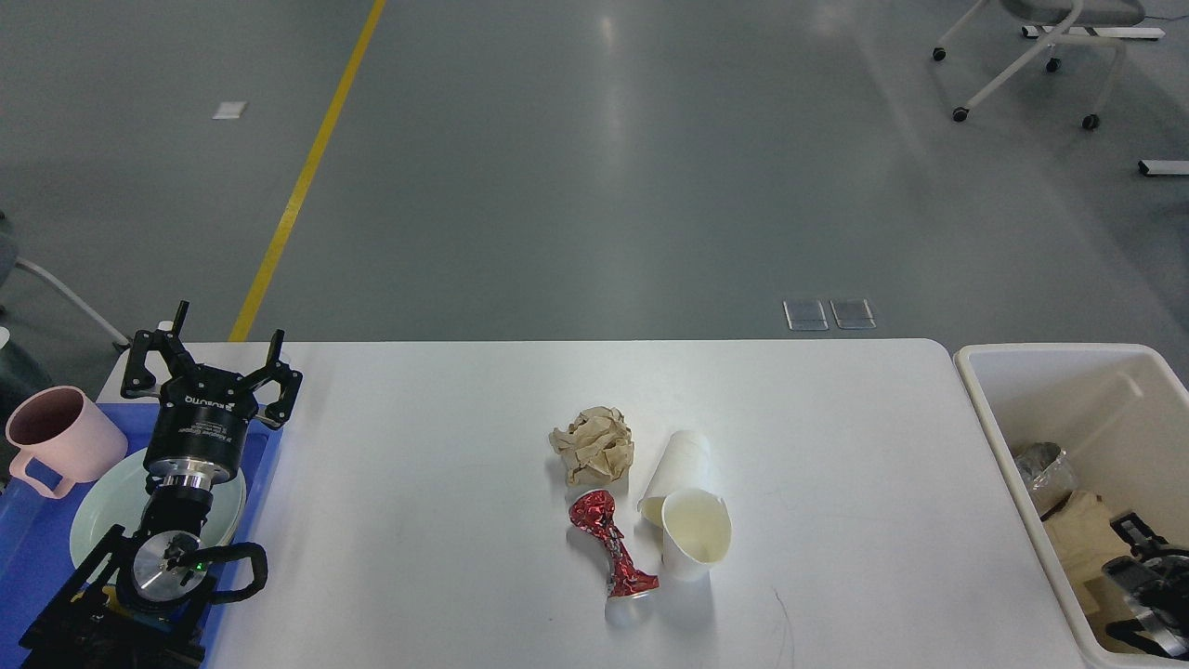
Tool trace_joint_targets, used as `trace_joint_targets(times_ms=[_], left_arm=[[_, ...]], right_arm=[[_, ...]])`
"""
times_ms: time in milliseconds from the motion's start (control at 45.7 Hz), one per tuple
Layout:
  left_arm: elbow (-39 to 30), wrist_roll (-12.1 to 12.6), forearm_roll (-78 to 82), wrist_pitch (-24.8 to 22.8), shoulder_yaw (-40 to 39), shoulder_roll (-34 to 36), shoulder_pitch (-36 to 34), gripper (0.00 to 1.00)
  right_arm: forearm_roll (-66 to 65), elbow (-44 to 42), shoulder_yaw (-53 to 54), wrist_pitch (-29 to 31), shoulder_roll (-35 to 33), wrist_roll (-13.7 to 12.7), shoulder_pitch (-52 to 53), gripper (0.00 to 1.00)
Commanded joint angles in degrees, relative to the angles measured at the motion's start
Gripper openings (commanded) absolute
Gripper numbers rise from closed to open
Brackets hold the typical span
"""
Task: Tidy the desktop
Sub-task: 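Release the foil bag in the bin and raise the right gripper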
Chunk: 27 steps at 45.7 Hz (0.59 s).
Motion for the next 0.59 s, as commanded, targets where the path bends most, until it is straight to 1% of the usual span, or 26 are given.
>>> trace_joint_targets(times_ms=[0, 175, 328, 460, 569], left_arm=[[0.00, 0.00, 0.00, -0.02, 0.00, 0.00, 0.00, 0.97], [0.00, 0.00, 0.00, -0.02, 0.00, 0.00, 0.00, 0.96], [0.00, 0.00, 0.00, -0.02, 0.00, 0.00, 0.00, 0.96], [0.00, 0.09, 0.00, -0.02, -0.09, 0.00, 0.00, 0.97], [0.00, 0.09, 0.00, -0.02, 0.00, 0.00, -0.09, 0.97]], right_arm=[[-4.22, 3.63, -0.32, 2.40, -2.00, -0.23, 4.39, 1.00], [-15.11, 13.47, -2.16, 11.45, -9.74, -2.42, 12.83, 1.00], [-23.20, 20.94, -5.41, 18.48, -14.22, -2.87, 21.87, 1.00], [-24.88, 30.25, -14.10, 25.16, -17.30, -2.95, 35.23, 1.00], [-24.62, 37.64, -25.35, 33.41, -16.61, -2.95, 50.25, 1.00]])
